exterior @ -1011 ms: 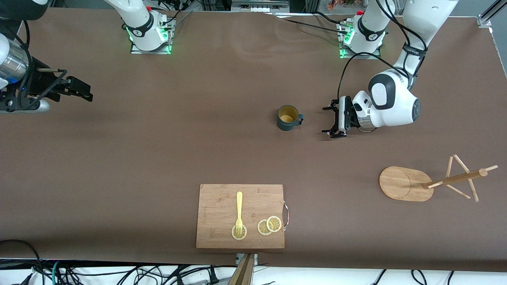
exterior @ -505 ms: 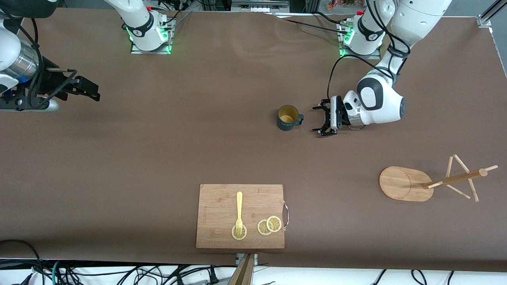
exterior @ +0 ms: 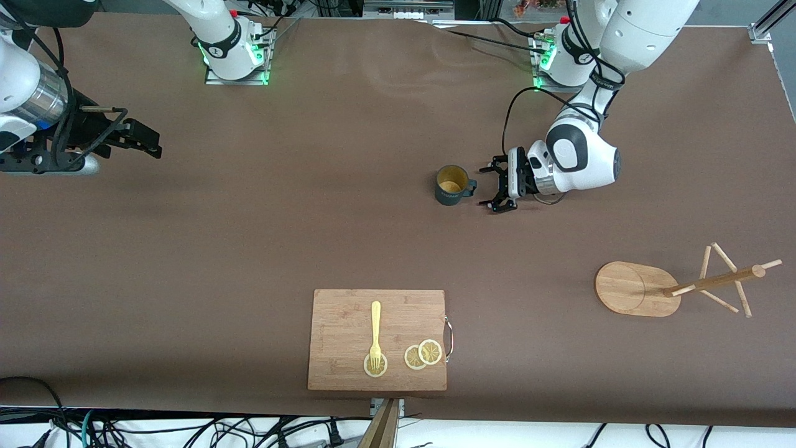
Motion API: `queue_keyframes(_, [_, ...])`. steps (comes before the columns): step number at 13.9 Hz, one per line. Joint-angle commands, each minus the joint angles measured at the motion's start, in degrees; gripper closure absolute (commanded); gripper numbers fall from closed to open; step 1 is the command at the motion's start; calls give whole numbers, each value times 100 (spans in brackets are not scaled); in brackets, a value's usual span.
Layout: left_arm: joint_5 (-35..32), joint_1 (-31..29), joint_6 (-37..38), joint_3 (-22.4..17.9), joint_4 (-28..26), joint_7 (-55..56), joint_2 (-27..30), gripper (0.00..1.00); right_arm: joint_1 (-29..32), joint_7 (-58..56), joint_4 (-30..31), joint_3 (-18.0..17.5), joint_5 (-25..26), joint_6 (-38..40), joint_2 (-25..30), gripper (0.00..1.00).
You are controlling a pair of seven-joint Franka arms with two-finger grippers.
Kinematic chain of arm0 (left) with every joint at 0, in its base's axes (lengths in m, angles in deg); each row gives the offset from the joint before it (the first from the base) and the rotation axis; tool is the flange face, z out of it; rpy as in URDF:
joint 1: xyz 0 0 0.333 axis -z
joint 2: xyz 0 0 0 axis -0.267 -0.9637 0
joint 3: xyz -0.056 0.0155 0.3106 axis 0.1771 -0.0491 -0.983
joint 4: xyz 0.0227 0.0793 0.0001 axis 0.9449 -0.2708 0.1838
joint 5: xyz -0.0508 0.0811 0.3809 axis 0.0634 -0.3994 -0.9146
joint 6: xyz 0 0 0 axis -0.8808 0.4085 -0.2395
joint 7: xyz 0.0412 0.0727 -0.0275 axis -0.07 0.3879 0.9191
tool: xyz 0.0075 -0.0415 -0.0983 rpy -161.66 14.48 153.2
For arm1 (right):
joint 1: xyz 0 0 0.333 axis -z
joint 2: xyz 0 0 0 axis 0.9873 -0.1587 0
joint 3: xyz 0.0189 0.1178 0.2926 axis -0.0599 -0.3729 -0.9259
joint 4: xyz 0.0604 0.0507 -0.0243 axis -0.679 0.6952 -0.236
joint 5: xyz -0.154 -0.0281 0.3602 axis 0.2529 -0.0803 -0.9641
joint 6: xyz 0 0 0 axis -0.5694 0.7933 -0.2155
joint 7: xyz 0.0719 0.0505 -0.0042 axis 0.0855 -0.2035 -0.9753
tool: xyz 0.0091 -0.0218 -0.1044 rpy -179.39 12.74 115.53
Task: Pass cup and hang on rack
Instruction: 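Open the right gripper while the left gripper approaches the mug handle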
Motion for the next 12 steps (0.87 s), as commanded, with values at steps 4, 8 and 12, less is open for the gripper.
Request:
queue_keyframes(4, [654,85,-499,422,38,-210,-28,0,59,60,186,-56,4,-38,169,0])
queue_keyframes(8, [717,85,-614,449,29,-297,-10,0,59,60,186,-64,4,-47,160,0])
queue_keyframes(12, [717,85,-570,458,21,-430,-2,6,50,60,186,-64,4,-38,160,0])
